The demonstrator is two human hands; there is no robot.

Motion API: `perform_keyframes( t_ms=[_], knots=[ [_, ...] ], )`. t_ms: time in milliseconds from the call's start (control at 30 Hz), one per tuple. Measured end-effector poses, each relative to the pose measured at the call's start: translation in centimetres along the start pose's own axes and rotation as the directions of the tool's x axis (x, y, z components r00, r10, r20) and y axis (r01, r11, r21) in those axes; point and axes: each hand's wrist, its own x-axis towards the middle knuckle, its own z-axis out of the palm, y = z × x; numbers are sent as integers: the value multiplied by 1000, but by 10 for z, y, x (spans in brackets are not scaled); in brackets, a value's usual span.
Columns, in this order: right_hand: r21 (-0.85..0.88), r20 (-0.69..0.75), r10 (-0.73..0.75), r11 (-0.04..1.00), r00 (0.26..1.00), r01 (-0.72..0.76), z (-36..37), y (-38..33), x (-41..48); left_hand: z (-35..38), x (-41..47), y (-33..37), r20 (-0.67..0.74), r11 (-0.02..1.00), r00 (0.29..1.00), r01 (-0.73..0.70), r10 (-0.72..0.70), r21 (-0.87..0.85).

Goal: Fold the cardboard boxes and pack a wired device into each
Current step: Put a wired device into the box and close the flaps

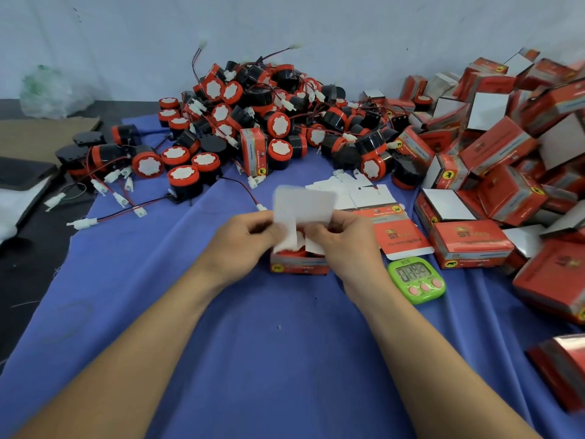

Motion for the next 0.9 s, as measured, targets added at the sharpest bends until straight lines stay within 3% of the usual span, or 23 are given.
perform_keyframes(
  t_ms=[67, 167, 300, 567, 733, 900],
  knots=[
    [3, -8, 34, 999, 999, -34, 1, -1, 3, 4, 2, -2, -46, 993, 999, 17, -12, 113],
    [-6, -31, 48, 999, 998, -48, 2, 0, 4, 9, 3, -1, -25, 998, 999, 24, -26, -54],
    [46, 37, -6, 999, 999, 4, 1, -1, 0, 13, 5, 5, -130, 974, 992, -32, 3, -225],
    [98, 218, 113, 986, 969, -137, -21, -11, 5, 6, 4, 4, -140, 994, 990, -27, 12, -103],
    [-53, 251, 51, 998, 967, -39, -31, -12, -8, -3, -2, 5, 25, 973, 1000, 17, -12, -229],
    [-228, 347, 22, 972, 938, 62, -39, -17, -17, -13, -9, 1, 171, 981, 985, -4, 38, -193]
  ],
)
